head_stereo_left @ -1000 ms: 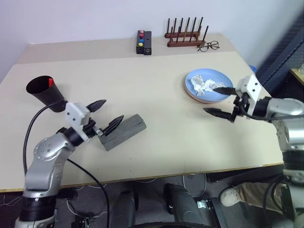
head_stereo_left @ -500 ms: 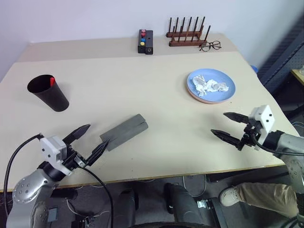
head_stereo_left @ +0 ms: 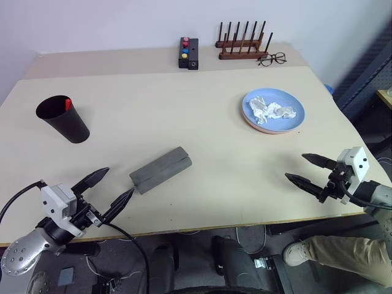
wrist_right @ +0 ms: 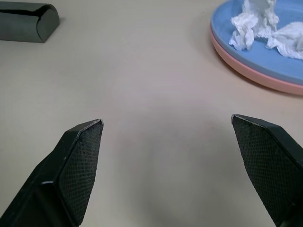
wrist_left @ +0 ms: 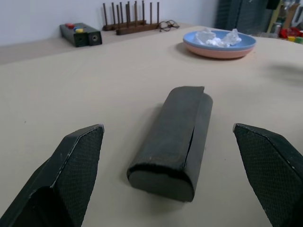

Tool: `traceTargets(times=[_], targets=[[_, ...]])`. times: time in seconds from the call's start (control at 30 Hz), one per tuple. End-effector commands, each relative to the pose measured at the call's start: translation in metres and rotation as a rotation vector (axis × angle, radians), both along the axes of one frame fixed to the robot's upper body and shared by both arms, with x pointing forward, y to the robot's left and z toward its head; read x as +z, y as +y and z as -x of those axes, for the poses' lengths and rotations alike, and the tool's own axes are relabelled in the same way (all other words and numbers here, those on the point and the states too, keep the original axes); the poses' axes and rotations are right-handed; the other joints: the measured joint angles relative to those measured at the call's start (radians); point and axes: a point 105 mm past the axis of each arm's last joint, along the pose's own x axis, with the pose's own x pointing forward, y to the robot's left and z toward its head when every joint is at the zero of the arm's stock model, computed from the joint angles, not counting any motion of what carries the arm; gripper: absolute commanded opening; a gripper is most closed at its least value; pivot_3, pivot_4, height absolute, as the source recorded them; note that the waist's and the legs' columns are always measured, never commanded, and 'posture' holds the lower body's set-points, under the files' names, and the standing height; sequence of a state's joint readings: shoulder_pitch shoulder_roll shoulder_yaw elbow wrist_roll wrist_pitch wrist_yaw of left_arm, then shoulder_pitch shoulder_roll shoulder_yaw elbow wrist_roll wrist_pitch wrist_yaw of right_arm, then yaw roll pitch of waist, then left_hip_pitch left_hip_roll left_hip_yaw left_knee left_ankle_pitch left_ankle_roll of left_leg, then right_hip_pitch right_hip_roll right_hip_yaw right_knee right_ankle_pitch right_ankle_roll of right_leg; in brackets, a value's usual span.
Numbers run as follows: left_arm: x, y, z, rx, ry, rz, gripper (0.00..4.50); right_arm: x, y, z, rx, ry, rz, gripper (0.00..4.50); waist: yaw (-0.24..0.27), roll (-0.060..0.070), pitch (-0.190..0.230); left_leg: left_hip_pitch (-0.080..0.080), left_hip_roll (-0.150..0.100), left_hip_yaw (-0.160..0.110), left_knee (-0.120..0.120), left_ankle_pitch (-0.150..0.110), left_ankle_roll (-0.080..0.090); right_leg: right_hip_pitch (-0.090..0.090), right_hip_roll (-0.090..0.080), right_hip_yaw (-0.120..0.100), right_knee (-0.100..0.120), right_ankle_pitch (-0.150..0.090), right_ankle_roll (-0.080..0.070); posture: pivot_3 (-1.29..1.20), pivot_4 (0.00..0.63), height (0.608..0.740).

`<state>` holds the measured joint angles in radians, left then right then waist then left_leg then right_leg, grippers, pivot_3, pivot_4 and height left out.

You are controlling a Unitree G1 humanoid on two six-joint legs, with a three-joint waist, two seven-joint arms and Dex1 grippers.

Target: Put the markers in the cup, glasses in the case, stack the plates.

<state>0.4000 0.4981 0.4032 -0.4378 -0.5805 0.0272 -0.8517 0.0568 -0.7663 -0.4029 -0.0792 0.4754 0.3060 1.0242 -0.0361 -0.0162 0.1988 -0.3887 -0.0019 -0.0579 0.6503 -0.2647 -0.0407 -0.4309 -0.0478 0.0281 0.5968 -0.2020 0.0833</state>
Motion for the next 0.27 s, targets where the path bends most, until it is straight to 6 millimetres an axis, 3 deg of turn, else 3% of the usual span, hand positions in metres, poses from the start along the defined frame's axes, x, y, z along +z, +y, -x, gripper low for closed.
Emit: traceTargets(times=[0.03,0.27], targets=[[0.0143,-0.0103,-0.0010,-0.041,-0.033,0.012,4.50,0.0200,-0.0031,-0.0021,0.025,-0.061,0.040,4.42,0.000,0.000,0.000,0.000,0.000,0.000,0.000,0.000,0.000,0.000,0.000,0.000,0.000,0.000,0.000,0.00,0.150,0.740],[0.0096,-0.0091,0.0027,-0.036,-0.005,0.027,4.50,0.0162,-0.0016,0.0027,0.040,-0.045,0.046,4.42,-0.002,0.000,0.000,0.000,0.000,-0.001,-0.001,0.000,0.000,0.000,0.001,0.000,0.002,0.000,0.000,0.00,0.150,0.740]])
